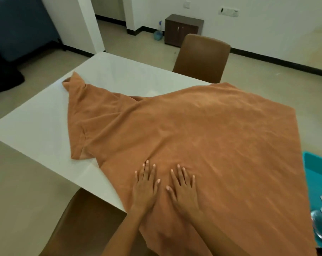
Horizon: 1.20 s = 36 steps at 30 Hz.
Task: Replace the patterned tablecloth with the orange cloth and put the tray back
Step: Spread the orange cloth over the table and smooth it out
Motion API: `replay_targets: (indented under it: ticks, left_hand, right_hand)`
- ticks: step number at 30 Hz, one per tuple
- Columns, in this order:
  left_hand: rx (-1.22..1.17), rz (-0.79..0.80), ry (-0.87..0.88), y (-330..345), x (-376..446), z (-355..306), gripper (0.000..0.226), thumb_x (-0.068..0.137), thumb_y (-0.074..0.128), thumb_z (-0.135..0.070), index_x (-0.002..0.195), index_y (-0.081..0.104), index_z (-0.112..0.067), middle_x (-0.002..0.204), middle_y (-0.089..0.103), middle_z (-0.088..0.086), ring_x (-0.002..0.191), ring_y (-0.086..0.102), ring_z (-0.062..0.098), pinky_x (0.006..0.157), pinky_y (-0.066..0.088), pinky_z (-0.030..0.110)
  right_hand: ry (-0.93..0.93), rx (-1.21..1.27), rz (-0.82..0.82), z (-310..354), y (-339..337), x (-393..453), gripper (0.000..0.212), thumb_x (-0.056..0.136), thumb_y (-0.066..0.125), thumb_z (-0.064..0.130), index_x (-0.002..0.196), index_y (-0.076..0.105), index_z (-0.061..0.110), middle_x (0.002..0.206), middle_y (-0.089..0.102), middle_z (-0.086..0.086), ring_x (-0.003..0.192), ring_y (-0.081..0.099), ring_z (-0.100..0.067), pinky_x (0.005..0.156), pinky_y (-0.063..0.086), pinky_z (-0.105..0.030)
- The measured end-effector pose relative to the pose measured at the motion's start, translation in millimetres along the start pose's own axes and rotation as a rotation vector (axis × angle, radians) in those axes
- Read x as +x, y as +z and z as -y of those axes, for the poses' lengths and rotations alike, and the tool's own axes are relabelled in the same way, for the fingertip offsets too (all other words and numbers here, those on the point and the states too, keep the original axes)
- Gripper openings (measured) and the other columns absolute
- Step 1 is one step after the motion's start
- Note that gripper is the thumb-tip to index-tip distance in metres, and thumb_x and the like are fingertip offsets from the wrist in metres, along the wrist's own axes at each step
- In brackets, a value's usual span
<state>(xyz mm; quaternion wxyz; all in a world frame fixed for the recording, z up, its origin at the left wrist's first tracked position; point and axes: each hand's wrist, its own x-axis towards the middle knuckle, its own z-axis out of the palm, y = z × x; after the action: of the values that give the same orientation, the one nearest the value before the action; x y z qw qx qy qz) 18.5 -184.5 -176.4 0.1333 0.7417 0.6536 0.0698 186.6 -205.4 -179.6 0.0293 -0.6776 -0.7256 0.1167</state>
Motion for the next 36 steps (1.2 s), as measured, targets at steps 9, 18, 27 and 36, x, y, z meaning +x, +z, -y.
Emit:
replay_targets:
  ticks: [9, 18, 27, 36]
  left_hand:
    - [-0.057, -0.071, 0.046, -2, 42, 43, 0.059, 0.096, 0.025, -0.049, 0.151, 0.014, -0.030, 0.160, 0.005, -0.004, 0.146, -0.002, 0.010, 0.116, 0.001, 0.040]
    - [-0.009, 0.009, 0.037, -14, 37, 36, 0.054, 0.095, 0.024, -0.035, 0.146, 0.034, -0.019, 0.155, 0.023, 0.006, 0.143, 0.022, 0.019, 0.117, 0.010, 0.038]
    - [0.004, -0.053, -0.036, -29, -44, 6, 0.045, 0.085, 0.036, -0.033, 0.107, 0.071, -0.015, 0.121, 0.065, 0.010, 0.113, 0.061, 0.022, 0.096, 0.047, 0.040]
    - [-0.054, -0.099, -0.222, -82, -154, -2, 0.044, 0.090, 0.031, -0.036, 0.091, 0.072, -0.021, 0.113, 0.068, 0.006, 0.107, 0.064, 0.020, 0.094, 0.049, 0.034]
  right_hand:
    - [-0.027, 0.014, -0.067, 19, 5, 38, 0.060, 0.094, 0.029, 0.052, 0.149, 0.022, 0.029, 0.158, 0.011, 0.001, 0.146, 0.008, -0.019, 0.113, 0.010, -0.049]
    - [0.013, 0.031, -0.015, 27, 3, 39, 0.061, 0.094, 0.021, 0.054, 0.146, 0.029, 0.022, 0.156, 0.019, -0.005, 0.144, 0.012, -0.021, 0.111, 0.014, -0.054]
    - [-0.033, 0.107, -0.067, 25, -7, -5, 0.079, 0.094, 0.002, 0.058, 0.131, 0.052, 0.010, 0.148, 0.038, -0.012, 0.138, 0.031, -0.025, 0.109, 0.024, -0.054]
    - [-0.092, 0.172, -0.158, 70, -27, -68, 0.023, 0.081, 0.063, 0.018, 0.097, 0.068, 0.002, 0.123, 0.058, -0.026, 0.115, 0.054, -0.043, 0.088, 0.047, -0.059]
